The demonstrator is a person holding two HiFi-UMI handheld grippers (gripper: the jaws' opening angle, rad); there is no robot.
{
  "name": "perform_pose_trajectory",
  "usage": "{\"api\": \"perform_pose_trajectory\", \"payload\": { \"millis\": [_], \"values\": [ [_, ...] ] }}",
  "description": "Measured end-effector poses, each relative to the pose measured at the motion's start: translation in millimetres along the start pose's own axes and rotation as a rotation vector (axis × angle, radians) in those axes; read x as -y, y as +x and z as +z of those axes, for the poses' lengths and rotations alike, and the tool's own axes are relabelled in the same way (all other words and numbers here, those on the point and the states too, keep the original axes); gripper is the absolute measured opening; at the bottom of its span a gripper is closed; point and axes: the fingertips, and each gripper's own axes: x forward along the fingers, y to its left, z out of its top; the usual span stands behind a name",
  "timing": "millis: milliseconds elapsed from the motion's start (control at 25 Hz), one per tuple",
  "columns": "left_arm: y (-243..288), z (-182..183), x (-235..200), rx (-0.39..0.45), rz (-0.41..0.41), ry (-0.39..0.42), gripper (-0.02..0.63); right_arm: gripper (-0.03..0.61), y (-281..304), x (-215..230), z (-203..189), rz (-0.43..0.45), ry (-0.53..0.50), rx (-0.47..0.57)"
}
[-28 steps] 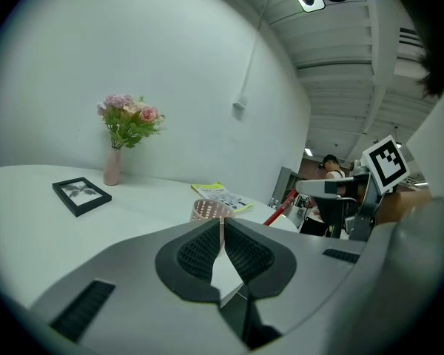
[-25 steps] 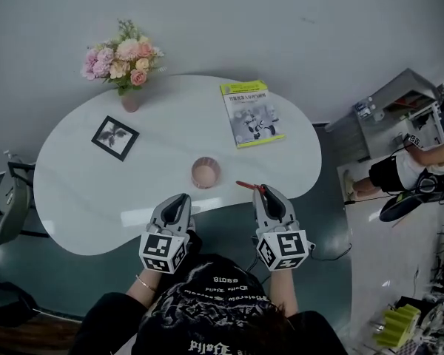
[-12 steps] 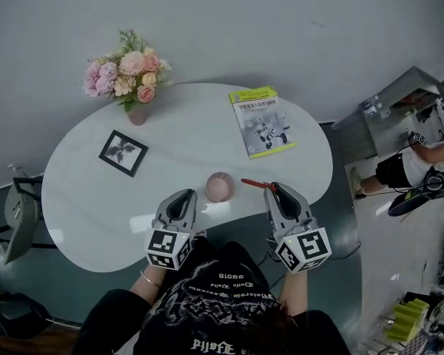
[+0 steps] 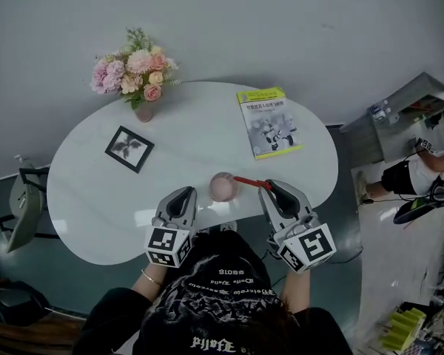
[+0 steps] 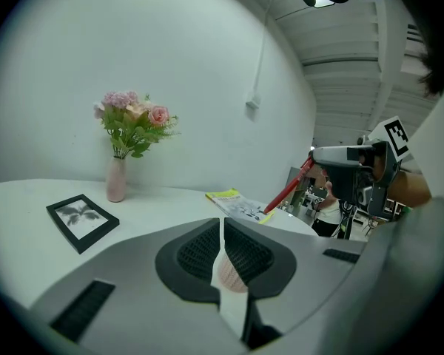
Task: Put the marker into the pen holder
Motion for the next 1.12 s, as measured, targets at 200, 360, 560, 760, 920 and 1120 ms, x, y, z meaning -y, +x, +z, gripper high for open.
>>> {"api": "perform_pose_trajectory", "payload": {
  "millis": [200, 360, 560, 760, 920, 1120],
  "values": [
    [4, 5, 1, 0.000, 0.032, -0.010, 0.035, 0.071, 11, -1, 0, 0.073, -0.007, -0.031],
    [7, 10, 3, 0.011, 0.054, -0.012, 0.035, 0.071, 19, -6, -5, 0.128, -0.003, -0.057],
    [7, 14, 3, 0.023, 0.086, -0.017, 0.035, 0.071, 29, -10, -13, 0.176, 0.008, -0.084],
    [4, 14, -1, 0.028, 0.118, -0.014, 0.035, 0.071, 39, -14, -22, 0.220, 0.003, -0.116],
    [1, 14, -1, 0.032, 0.134, -0.012, 0.035, 0.071, 46, -15, -32, 0.239, 0.013, -0.139],
    [-1, 13, -2, 0.042, 0.146, -0.025, 0.035, 0.071, 54, -14, -49, 0.261, 0.029, -0.177]
  ]
}}
